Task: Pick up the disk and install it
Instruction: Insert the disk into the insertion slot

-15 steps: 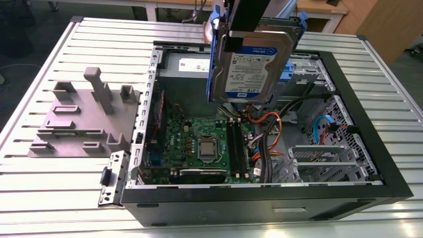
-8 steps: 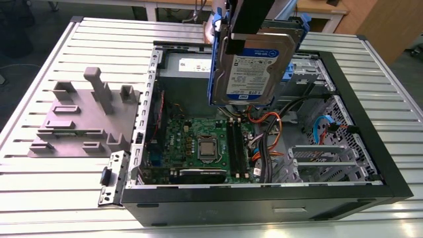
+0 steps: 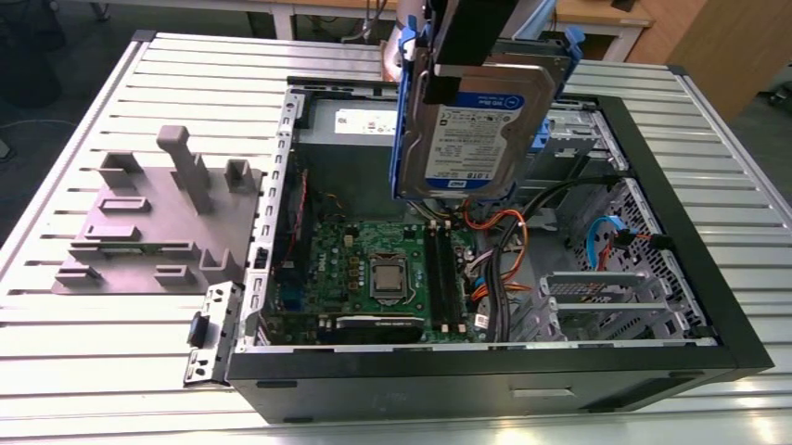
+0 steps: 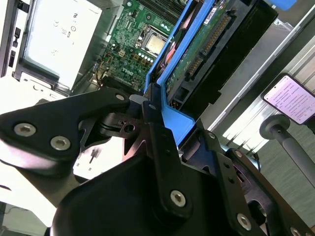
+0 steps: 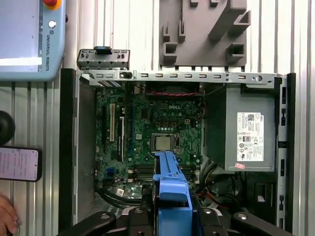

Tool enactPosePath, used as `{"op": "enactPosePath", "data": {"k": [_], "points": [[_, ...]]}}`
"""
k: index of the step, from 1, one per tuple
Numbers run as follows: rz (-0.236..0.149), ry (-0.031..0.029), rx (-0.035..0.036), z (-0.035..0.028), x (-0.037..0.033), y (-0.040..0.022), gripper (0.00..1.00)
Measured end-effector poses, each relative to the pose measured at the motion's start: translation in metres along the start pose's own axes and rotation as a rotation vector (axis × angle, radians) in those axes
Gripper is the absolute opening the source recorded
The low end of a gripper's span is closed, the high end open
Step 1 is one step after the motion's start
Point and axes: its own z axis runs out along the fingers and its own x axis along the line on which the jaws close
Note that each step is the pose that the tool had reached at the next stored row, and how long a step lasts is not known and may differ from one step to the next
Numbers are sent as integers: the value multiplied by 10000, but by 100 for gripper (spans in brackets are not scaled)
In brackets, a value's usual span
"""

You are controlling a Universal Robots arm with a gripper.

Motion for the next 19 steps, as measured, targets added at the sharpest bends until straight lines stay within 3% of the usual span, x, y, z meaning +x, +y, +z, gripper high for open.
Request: {"op": "enactPosePath", "data": {"k": [19], "points": [[2, 190, 2, 2, 18, 0, 36]]}}
